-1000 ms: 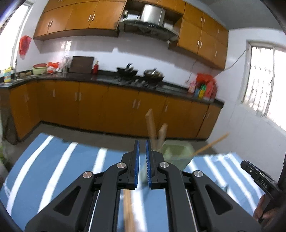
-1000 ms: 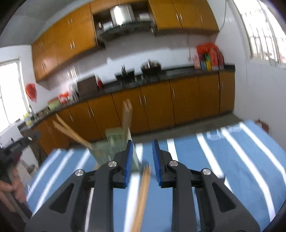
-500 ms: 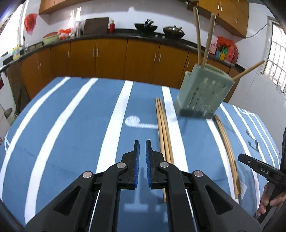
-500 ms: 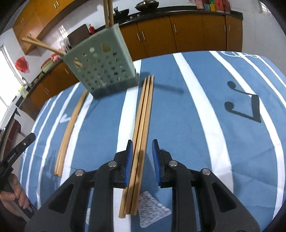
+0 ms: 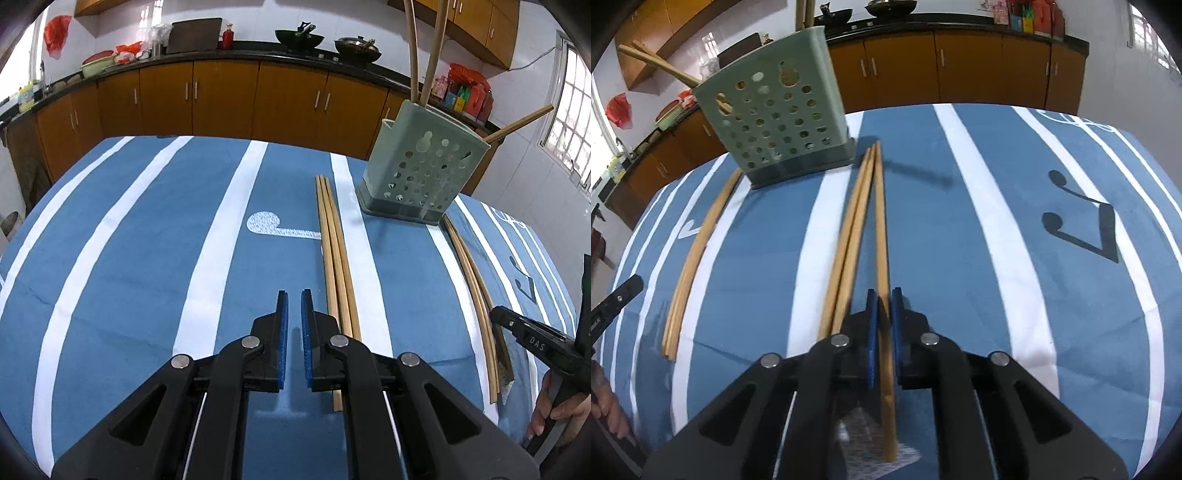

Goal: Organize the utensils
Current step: 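Grasp a third chopstick with the right tool while the left tool grasps another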

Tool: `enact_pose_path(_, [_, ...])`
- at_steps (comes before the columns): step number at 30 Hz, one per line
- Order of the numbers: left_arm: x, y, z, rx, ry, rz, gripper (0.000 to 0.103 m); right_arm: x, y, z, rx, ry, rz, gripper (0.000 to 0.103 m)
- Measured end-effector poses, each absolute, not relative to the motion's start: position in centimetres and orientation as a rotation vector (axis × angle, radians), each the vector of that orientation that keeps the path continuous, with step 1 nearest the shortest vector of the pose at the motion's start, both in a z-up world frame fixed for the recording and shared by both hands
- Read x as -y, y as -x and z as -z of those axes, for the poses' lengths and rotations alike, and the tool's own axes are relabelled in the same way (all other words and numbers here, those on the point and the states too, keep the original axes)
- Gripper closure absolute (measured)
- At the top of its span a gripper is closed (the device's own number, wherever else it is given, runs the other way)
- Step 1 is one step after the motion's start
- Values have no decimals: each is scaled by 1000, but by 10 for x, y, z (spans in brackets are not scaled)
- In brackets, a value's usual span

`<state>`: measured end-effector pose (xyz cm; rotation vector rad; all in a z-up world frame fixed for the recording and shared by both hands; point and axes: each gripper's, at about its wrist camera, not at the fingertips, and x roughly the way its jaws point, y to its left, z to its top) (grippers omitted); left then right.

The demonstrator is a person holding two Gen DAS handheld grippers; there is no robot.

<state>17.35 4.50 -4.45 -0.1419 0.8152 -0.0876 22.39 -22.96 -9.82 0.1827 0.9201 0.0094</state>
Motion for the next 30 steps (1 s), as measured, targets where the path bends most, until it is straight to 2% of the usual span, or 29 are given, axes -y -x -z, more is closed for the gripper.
enact_pose_path(3, [-44,-174,47,-824,146,97,95,229,-223,98,-918,-183,-22,89])
enact_pose_path(5, [-41,-176,49,-835,152,113,95,225,-223,99,-915,-146,-13,95])
enact_pose_path(11, [-33,-180,54,-862,159,170,95,248,-228,100,-904,-231,59,95])
enact_pose_path(30, [-12,-199,69,-922,71,185,95,244,-226,100,-894,-175,51,95])
